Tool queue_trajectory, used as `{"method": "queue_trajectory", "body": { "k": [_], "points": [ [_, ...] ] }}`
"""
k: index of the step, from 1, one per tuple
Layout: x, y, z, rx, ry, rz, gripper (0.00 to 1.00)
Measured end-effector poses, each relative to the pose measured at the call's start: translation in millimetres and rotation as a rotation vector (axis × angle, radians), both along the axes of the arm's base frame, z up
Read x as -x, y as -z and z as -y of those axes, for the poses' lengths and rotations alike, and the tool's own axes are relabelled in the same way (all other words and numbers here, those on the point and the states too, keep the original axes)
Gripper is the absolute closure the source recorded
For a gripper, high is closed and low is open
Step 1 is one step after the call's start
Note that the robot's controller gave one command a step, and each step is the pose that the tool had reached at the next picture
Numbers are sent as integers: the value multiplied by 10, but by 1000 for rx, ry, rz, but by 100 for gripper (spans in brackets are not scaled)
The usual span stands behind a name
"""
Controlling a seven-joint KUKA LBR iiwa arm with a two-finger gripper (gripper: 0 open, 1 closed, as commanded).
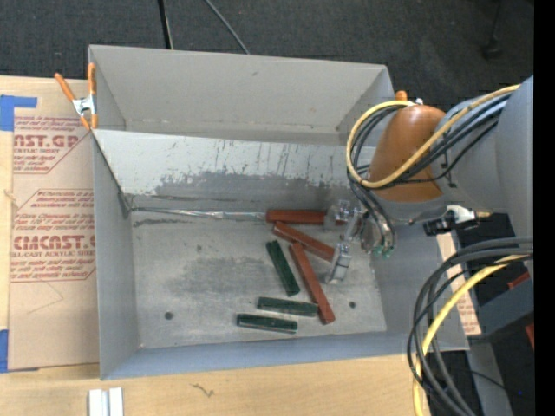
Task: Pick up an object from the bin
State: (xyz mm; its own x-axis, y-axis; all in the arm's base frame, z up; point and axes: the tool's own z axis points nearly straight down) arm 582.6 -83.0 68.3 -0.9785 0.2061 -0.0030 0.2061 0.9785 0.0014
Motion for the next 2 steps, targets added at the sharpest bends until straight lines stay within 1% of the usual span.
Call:
{"method": "queue_trajectory", "body": {
  "k": [1, 2],
  "points": [
    [21, -322, 222, 1, 222, 1, 0],
    [75, -598, -128, -1, 244, 0, 0]
  ]
}}
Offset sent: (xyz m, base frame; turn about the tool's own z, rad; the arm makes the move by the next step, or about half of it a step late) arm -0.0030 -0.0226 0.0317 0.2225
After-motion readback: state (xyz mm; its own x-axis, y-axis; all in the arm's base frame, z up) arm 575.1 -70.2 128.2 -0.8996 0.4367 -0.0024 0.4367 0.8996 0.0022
